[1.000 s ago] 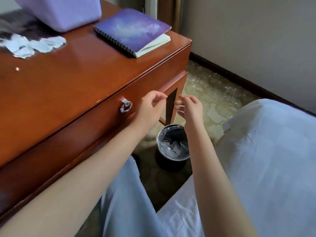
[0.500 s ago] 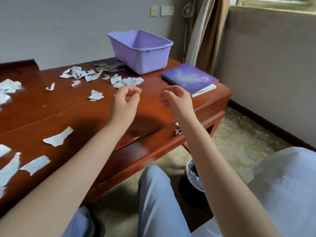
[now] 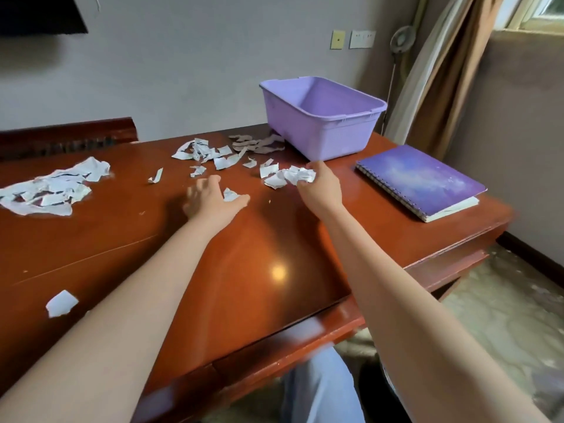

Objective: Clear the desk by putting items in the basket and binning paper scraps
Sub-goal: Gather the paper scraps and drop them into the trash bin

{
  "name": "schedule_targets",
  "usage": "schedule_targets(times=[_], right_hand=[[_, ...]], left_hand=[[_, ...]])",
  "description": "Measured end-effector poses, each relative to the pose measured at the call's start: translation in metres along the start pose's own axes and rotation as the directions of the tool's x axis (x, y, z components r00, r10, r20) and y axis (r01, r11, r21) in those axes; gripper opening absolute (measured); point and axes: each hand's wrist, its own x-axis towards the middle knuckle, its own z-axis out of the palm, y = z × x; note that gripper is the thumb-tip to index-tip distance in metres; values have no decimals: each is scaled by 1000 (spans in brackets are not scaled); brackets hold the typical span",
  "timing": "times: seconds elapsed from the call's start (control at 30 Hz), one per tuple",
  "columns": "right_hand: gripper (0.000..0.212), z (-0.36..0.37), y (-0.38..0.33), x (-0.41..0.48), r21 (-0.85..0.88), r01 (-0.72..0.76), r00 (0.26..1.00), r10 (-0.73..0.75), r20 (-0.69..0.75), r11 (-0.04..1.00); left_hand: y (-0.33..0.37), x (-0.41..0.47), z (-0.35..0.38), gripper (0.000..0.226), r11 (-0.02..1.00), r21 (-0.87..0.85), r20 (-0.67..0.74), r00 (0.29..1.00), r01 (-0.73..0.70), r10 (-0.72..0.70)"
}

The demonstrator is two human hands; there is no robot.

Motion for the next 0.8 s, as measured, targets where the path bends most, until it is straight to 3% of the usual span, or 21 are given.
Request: schedule_targets(times=[0.1, 0.23, 0.4, 0.6, 0.8], right_hand=[[58, 13, 3, 25, -110, 48, 998, -44, 33, 993], [73, 25, 4, 50, -266, 136, 985, -102, 137, 954], [77, 34, 7, 57, -388, 205, 953, -94, 287, 899], [76, 31, 3, 42, -267, 199, 932, -98, 350, 943], [79, 39, -5, 37, -352, 178, 964, -91, 250, 919]], left_hand=[[1, 15, 13, 91, 990, 119, 48, 996, -74, 69], [-1, 19, 24, 99, 963, 226, 46, 989, -147, 140], [-1, 21, 27, 91, 952, 262, 38, 988, -155, 150], [-1, 20, 25, 76, 962, 222, 3, 987, -157, 161], [-2, 22, 27, 63, 972, 191, -32, 988, -140, 149]])
